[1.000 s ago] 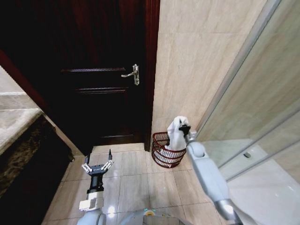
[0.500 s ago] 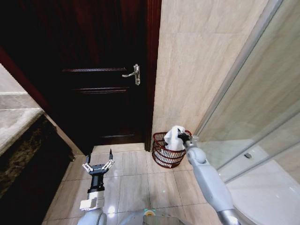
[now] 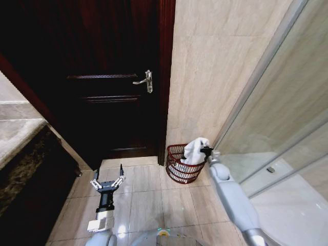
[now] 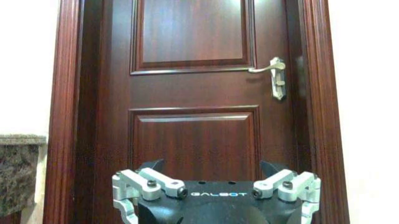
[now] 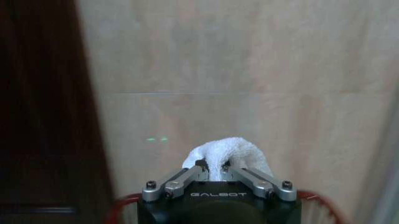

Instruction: Discard the used towel into the hamper.

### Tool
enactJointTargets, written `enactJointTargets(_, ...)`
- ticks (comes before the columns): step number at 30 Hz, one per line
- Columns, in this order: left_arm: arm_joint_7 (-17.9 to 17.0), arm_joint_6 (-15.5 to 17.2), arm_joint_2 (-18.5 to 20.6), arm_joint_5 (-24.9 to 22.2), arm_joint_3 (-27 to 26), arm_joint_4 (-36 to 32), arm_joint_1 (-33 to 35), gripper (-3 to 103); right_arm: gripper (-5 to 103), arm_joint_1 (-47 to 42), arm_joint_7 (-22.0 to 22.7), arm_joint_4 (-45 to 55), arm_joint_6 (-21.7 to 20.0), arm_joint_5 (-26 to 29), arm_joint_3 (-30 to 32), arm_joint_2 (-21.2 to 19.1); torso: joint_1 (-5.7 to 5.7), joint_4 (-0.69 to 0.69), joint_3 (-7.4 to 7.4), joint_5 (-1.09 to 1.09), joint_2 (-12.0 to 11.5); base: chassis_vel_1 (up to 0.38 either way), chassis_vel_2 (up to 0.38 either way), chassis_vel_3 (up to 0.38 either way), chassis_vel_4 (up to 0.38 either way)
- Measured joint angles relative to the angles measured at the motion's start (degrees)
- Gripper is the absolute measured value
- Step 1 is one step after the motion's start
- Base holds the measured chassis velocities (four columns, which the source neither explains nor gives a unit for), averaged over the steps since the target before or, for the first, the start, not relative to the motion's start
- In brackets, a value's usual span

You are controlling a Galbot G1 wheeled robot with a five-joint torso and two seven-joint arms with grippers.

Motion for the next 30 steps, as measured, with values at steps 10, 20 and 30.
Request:
enactJointTargets(10, 0.0, 0.3, 0.0, 0.4, 0.2, -0.1, 0.1, 100, 15, -0.4, 1.3, -2.2, -4.2, 0.0, 1.4, -1.2, 0.00, -0.02, 0.00, 0.01, 0.0, 0.000, 0.000, 0.000, 0.000)
enactJointTargets(20, 0.0, 1.1, 0.0, 0.8, 0.7, -0.4, -0.2, 100, 53, -1.5, 0.6, 5.8, -23.6, 3.6, 4.3, -4.3, 0.00, 0.00, 0.01, 0.02, 0.0, 0.000, 0.000, 0.000, 0.000)
enactJointTargets(30, 0.2, 3.1, 0.0, -0.6, 0.5, -2.0, 0.2, 100, 91, -0.7, 0.9, 11.2, -16.4, 9.4, 6.9, -7.3, 0.01, 0.02, 0.01, 0.03, 0.0, 0.000, 0.000, 0.000, 0.000)
